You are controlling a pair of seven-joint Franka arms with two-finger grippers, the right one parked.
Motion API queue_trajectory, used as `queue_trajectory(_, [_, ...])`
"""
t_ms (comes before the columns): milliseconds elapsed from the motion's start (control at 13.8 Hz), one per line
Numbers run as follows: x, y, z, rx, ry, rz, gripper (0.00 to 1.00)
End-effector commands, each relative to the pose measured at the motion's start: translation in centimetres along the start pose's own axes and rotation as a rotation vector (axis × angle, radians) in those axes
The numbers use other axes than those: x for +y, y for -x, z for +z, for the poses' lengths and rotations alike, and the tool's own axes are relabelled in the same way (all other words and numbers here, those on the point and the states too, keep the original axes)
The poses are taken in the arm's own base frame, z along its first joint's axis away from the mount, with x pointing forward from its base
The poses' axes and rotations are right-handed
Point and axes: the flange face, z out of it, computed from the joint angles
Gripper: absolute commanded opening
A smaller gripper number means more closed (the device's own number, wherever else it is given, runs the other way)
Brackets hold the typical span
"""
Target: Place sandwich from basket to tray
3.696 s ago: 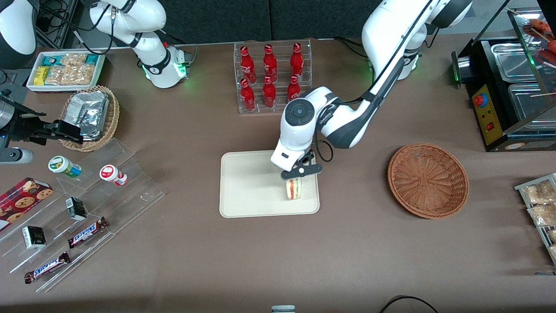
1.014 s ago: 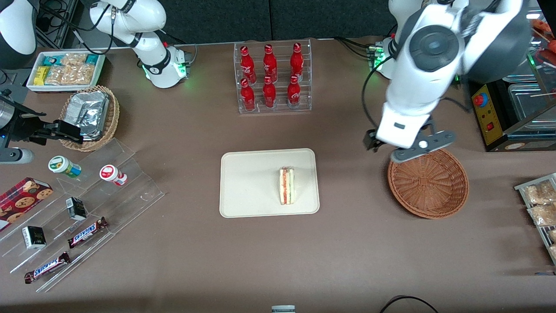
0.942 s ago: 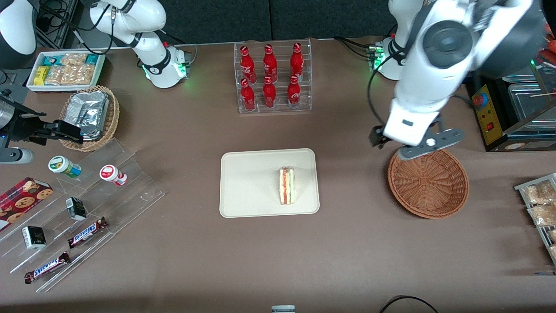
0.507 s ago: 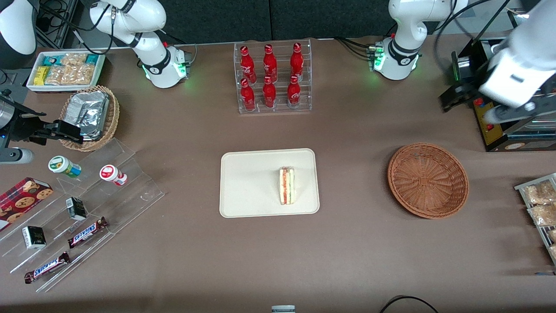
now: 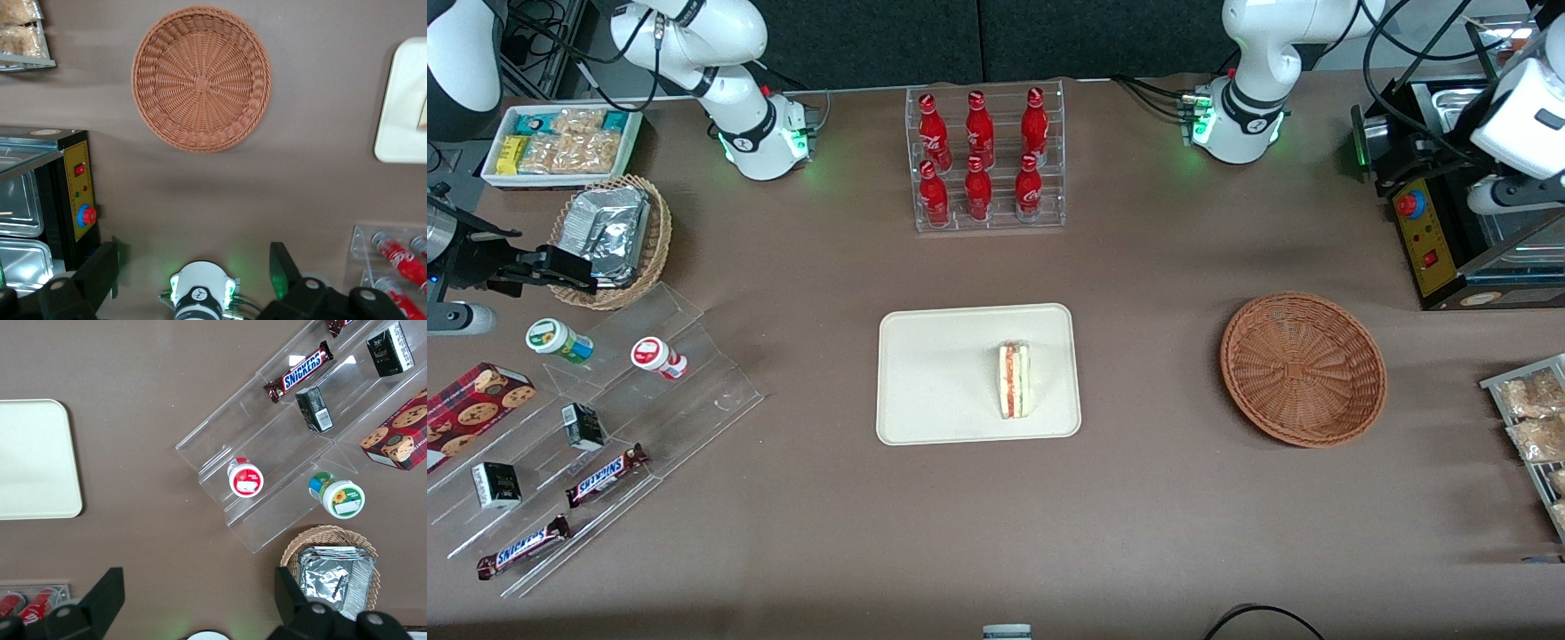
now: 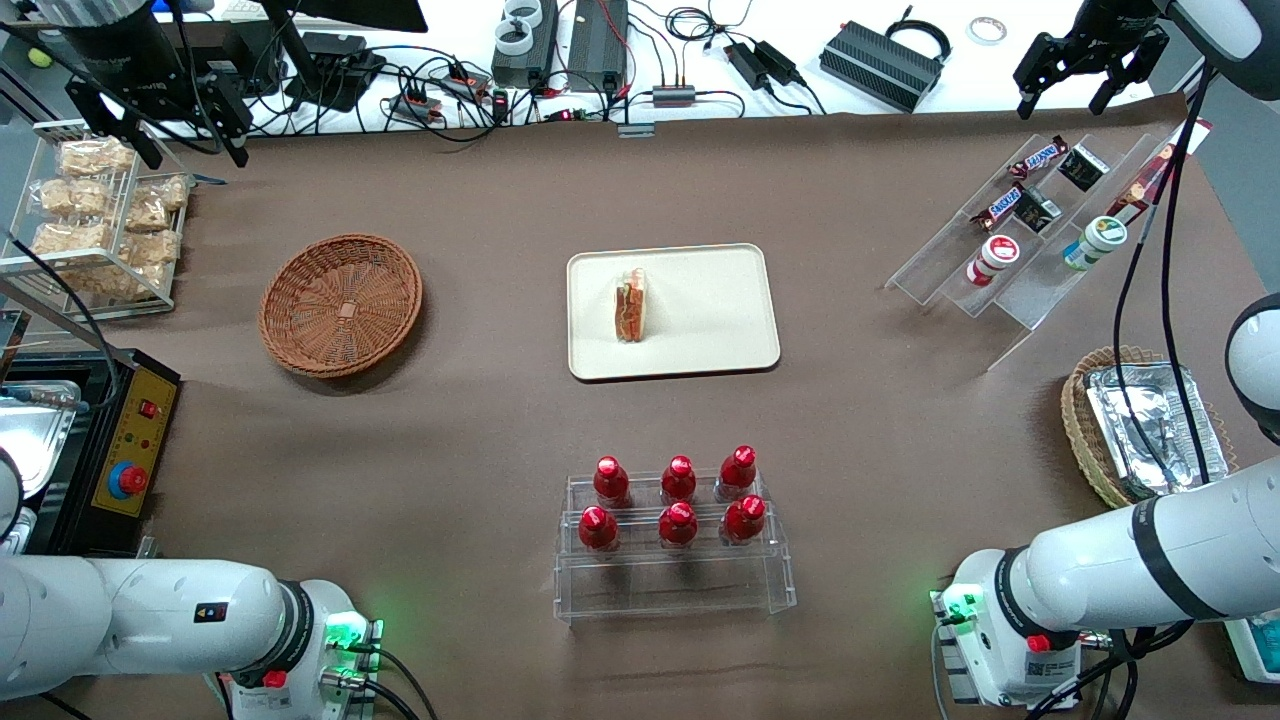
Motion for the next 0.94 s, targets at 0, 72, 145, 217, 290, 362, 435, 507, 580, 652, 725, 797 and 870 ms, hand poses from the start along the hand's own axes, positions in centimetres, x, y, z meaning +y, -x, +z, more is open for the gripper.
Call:
queue_trajectory(0, [-1.7, 2.0, 0.1, 0.032, 0.027, 0.032, 1.0])
queue_trajectory(72, [-1.8, 1.9, 0.1, 0.037, 0.028, 0.037, 1.0])
queue_trajectory(145, [-2.5, 1.7, 0.1, 0.039, 0.033, 0.035, 1.0])
queue_trajectory(217, [-2.9, 1.5, 0.2, 0.039, 0.037, 0.028, 1.0])
queue_trajectory(290, [-2.7, 0.6, 0.5, 0.037, 0.042, 0.029, 1.0])
queue_trajectory(362, [-2.7, -0.4, 0.6, 0.035, 0.043, 0.028, 1.0])
queue_trajectory(435, [-2.9, -1.3, 0.4, 0.038, 0.045, 0.023, 1.0])
queue_trajectory(507, [-3.0, -1.9, 0.2, 0.036, 0.047, 0.022, 1.0])
queue_trajectory(580, [-2.9, -2.4, 0.1, 0.038, 0.045, 0.022, 1.0])
queue_trajectory(652, [-3.0, -2.7, -0.1, 0.041, 0.043, 0.023, 1.0])
queue_trajectory(725, [-2.9, -2.8, -0.3, 0.046, 0.042, 0.024, 1.0])
queue_trajectory(797, [-2.9, -2.8, -0.3, 0.047, 0.043, 0.024, 1.0])
queue_trajectory(870, [-2.8, -2.8, -0.2, 0.046, 0.045, 0.021, 1.0])
